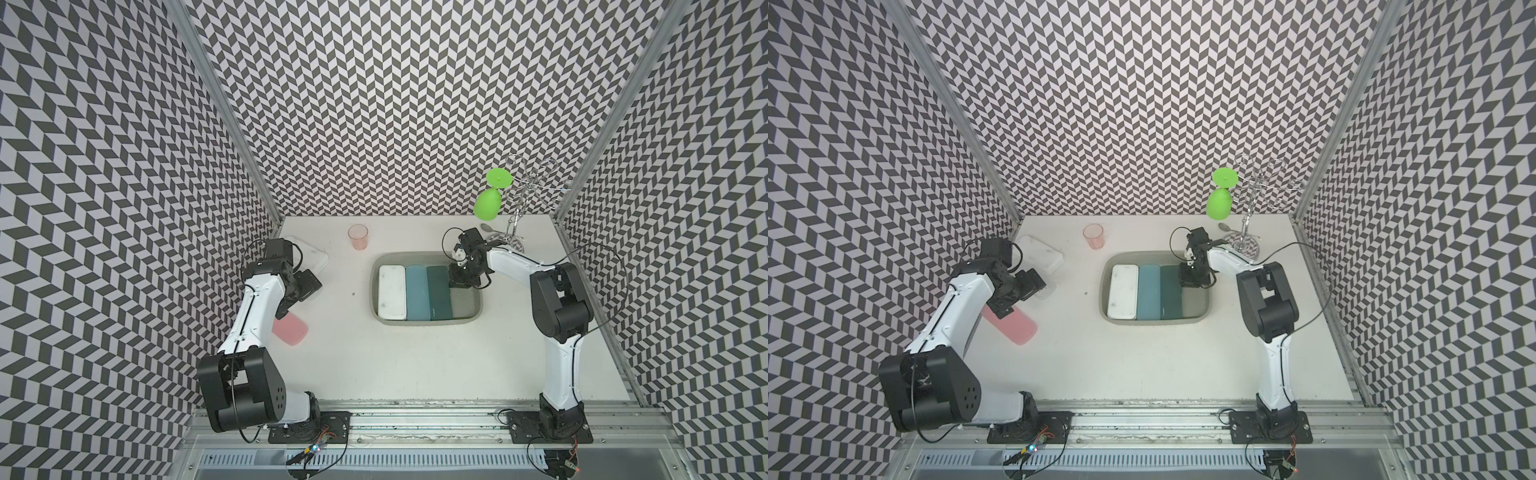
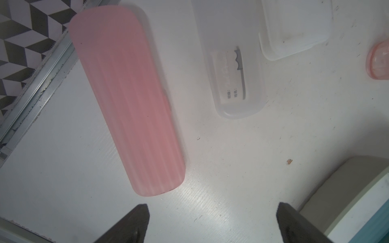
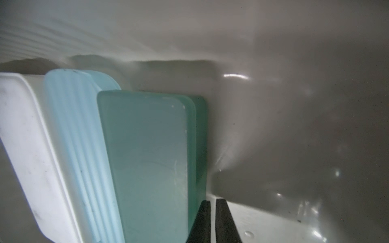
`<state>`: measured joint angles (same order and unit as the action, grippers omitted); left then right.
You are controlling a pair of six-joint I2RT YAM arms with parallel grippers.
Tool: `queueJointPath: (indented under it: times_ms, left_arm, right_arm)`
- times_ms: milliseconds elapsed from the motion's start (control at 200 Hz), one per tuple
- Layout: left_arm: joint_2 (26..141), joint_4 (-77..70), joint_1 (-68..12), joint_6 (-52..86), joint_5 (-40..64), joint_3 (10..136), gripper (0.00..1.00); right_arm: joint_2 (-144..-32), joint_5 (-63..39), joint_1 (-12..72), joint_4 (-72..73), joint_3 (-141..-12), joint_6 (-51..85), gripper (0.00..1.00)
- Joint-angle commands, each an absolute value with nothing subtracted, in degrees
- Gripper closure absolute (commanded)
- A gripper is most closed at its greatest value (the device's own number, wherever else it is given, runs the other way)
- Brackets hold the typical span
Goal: Put the pencil case into the storage box
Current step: Move the storage box to the center of the board.
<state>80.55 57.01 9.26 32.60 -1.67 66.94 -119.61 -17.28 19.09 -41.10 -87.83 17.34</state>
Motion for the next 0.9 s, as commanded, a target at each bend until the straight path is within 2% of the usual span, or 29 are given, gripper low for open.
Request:
queueJointPath:
  times_ms: [0,421,711,791,896]
  left_arm:
    - [79.18,55.82,9.23,32.17,-1.41,66.45,0.00]
    - [79.38,54.85,9.21,32.08,-1.05,65.74,0.00]
    - [78.73,55.40,9.44,33.18,-3.36,64.78,0.00]
    - [78.78,56.97,10.37,35.04,-6.06,64.95,0.00]
    - [78.46,57.19,13.36,35.77,-7.12,63.87,0.00]
  right_arm:
    - [-119.22,-14.69,17.38,-42.64,-89.21,16.49,0.88]
    - [-116.25,-9.38,10.92,-44.77,-83.29,12.86,0.88]
    - [-113.64,-8.83,6.02,-46.74,-84.76,9.61,0.88]
    - [-112.78,-11.78,6.12,-46.74,-85.42,9.71,0.85]
    - [-111.02,-13.77,6.73,-46.93,-85.86,9.87,0.74]
